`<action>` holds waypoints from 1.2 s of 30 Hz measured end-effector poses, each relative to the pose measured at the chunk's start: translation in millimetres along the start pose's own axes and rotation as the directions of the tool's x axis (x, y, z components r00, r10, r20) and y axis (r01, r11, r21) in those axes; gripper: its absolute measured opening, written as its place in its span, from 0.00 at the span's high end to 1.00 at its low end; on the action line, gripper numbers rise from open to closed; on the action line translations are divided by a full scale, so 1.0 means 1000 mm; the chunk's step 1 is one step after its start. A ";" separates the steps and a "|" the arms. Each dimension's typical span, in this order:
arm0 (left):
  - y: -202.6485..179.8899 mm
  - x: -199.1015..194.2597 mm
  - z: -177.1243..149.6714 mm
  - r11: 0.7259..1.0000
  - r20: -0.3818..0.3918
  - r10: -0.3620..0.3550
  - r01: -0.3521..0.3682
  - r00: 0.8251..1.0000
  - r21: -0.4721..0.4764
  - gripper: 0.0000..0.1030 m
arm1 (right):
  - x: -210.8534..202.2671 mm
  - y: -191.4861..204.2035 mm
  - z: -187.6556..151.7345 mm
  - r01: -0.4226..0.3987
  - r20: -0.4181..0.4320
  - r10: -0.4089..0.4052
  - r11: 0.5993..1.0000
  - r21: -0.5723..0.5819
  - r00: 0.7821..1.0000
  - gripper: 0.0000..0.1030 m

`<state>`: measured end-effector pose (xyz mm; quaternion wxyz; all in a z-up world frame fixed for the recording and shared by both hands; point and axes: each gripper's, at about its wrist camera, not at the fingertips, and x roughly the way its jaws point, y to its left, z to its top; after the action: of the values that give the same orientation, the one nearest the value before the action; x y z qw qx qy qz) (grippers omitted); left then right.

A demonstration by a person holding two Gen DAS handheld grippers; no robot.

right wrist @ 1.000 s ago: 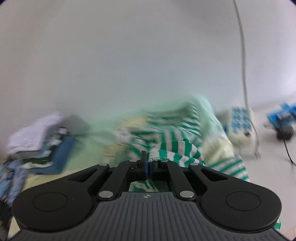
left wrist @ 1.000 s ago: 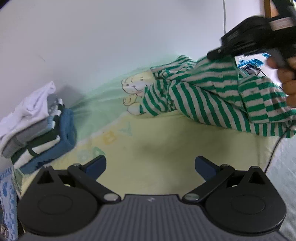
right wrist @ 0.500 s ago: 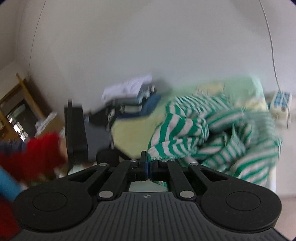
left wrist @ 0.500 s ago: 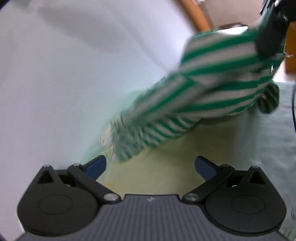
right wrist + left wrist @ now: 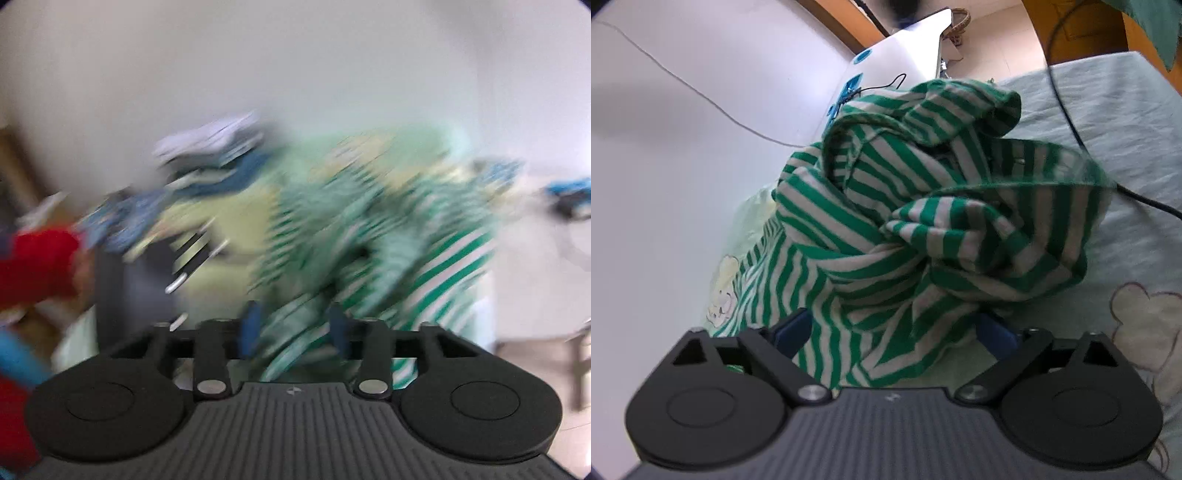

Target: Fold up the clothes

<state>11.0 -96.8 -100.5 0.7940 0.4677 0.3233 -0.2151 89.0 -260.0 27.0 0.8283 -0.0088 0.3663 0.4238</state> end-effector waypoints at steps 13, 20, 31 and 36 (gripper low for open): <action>-0.013 0.007 0.012 0.997 -0.053 0.023 -0.027 0.998 -0.073 0.75 | 0.075 -0.044 0.004 0.284 0.011 -0.284 0.958 0.039 0.959 0.94; 0.008 -0.020 0.006 0.954 0.003 0.053 -0.050 0.999 -0.295 0.88 | 0.007 -0.041 0.015 0.214 0.160 -0.246 0.958 0.193 0.956 0.98; 0.026 -0.080 -0.053 0.880 0.055 0.084 -0.048 0.995 -0.472 0.78 | -0.041 0.009 0.014 0.139 0.372 -0.254 0.941 0.309 0.893 0.98; 0.008 -0.095 -0.045 0.885 0.175 0.020 0.064 0.984 -0.462 0.26 | -0.056 0.037 0.015 0.192 0.427 -0.332 0.921 0.339 0.841 0.98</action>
<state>-64.1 -49.5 -43.4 0.9057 0.2393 0.2998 -0.1805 51.4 -270.5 83.5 0.9357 0.1638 0.2032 0.2374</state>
